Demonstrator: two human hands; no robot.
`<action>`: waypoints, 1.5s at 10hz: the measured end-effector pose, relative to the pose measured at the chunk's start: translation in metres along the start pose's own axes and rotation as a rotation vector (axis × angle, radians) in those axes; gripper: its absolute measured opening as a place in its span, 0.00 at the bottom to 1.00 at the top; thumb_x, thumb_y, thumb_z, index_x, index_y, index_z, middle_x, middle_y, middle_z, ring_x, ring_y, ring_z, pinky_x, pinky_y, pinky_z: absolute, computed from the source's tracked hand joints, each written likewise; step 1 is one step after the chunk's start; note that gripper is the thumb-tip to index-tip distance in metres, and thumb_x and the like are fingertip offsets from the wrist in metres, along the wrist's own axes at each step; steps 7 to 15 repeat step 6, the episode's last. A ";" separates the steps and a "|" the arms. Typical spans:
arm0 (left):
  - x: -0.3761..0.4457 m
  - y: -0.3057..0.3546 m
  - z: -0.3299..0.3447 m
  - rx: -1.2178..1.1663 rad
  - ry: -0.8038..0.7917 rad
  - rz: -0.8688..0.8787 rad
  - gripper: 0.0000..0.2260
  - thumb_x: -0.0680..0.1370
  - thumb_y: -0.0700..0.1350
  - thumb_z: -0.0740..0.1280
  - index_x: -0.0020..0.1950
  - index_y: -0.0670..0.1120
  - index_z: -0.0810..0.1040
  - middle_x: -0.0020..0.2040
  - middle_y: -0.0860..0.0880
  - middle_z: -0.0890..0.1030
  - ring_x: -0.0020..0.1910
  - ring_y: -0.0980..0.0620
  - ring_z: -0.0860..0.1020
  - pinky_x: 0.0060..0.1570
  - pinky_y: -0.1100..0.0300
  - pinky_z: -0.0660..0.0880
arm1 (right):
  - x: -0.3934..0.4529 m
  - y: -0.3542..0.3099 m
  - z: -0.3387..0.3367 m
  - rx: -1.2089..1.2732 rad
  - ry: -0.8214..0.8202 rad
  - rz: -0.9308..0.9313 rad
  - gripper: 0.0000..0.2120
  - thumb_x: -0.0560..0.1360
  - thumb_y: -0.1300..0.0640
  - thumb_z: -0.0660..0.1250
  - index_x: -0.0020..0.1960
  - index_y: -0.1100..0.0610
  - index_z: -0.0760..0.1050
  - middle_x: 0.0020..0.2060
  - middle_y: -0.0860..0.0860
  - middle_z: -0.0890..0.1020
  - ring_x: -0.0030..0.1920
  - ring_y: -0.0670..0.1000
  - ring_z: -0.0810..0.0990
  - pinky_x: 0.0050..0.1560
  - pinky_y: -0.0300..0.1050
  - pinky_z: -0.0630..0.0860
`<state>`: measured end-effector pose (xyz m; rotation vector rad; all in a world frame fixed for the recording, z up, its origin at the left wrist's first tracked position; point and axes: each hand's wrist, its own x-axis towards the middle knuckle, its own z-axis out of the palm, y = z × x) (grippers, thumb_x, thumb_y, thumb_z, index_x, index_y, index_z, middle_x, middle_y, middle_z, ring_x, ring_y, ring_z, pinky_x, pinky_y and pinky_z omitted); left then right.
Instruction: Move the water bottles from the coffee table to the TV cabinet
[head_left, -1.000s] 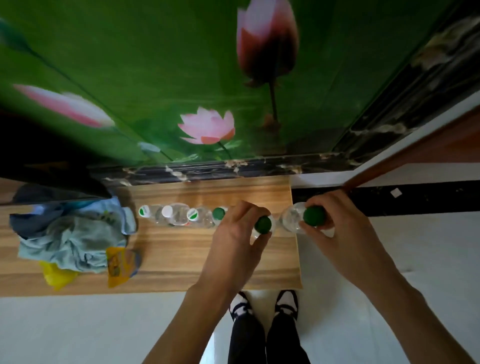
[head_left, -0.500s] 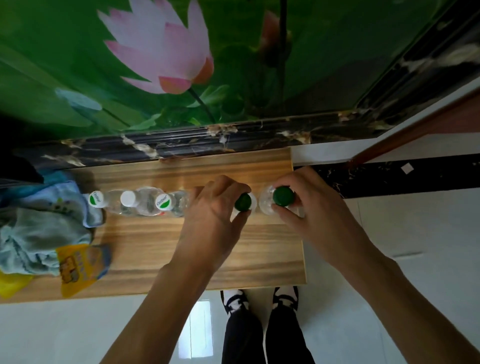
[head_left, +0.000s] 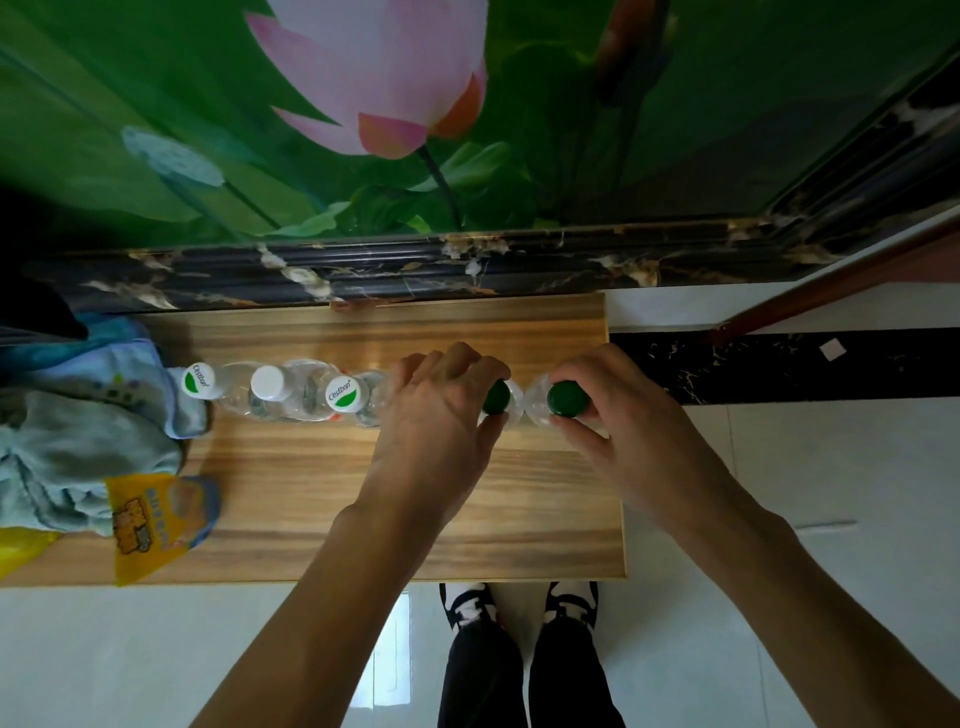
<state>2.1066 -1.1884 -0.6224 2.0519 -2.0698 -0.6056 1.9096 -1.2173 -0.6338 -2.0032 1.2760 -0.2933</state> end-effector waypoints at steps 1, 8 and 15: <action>0.003 -0.001 0.003 0.008 0.013 0.008 0.14 0.78 0.48 0.73 0.63 0.51 0.82 0.57 0.51 0.82 0.55 0.47 0.80 0.64 0.51 0.69 | 0.000 0.003 0.002 0.032 0.030 0.017 0.11 0.79 0.53 0.68 0.59 0.52 0.74 0.58 0.45 0.74 0.52 0.47 0.81 0.49 0.48 0.84; -0.022 0.004 -0.007 0.029 0.091 0.074 0.27 0.80 0.58 0.67 0.74 0.45 0.73 0.66 0.48 0.79 0.68 0.45 0.74 0.68 0.49 0.72 | -0.012 -0.018 -0.027 -0.299 0.022 0.013 0.32 0.78 0.42 0.68 0.77 0.51 0.63 0.72 0.47 0.71 0.72 0.49 0.69 0.68 0.47 0.72; -0.022 0.004 -0.007 0.029 0.091 0.074 0.27 0.80 0.58 0.67 0.74 0.45 0.73 0.66 0.48 0.79 0.68 0.45 0.74 0.68 0.49 0.72 | -0.012 -0.018 -0.027 -0.299 0.022 0.013 0.32 0.78 0.42 0.68 0.77 0.51 0.63 0.72 0.47 0.71 0.72 0.49 0.69 0.68 0.47 0.72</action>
